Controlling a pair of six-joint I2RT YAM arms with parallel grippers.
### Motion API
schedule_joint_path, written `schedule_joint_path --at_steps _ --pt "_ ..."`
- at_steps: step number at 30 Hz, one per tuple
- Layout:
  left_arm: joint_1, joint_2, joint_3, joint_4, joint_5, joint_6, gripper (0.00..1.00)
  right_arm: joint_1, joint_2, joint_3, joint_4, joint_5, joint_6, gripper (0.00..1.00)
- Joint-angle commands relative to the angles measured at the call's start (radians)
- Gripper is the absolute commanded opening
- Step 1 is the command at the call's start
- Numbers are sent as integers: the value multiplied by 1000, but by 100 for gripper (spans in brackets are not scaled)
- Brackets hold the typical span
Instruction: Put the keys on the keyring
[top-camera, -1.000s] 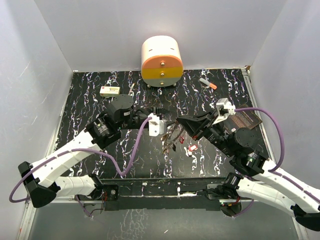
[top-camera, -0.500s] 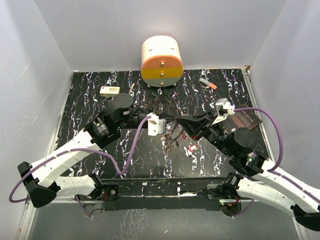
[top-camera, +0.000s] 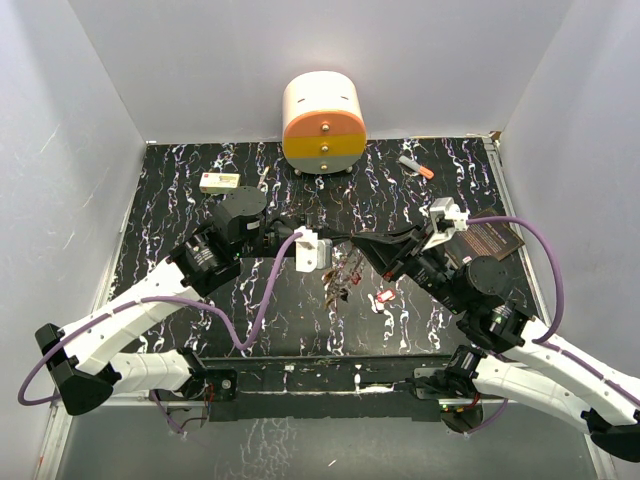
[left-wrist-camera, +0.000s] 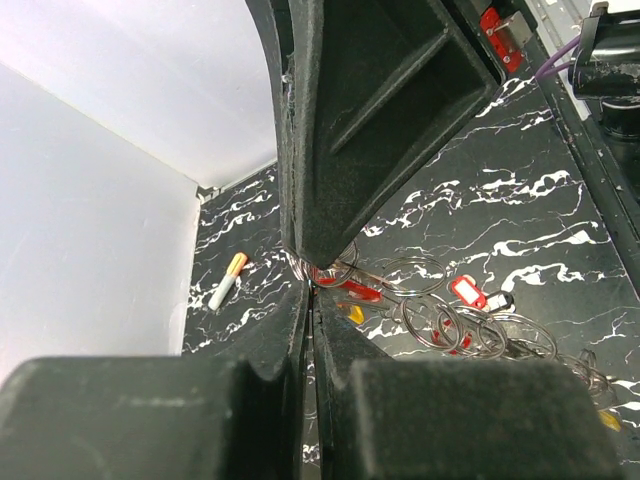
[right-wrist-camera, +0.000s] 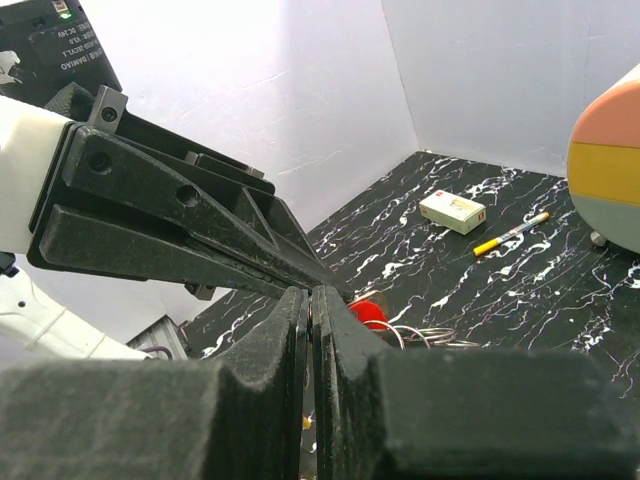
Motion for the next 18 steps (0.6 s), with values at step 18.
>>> schedule_joint_path --at_steps 18 --pt "1 -16 26 -51 71 1 0 1 -6 -6 226 43 -14 8"
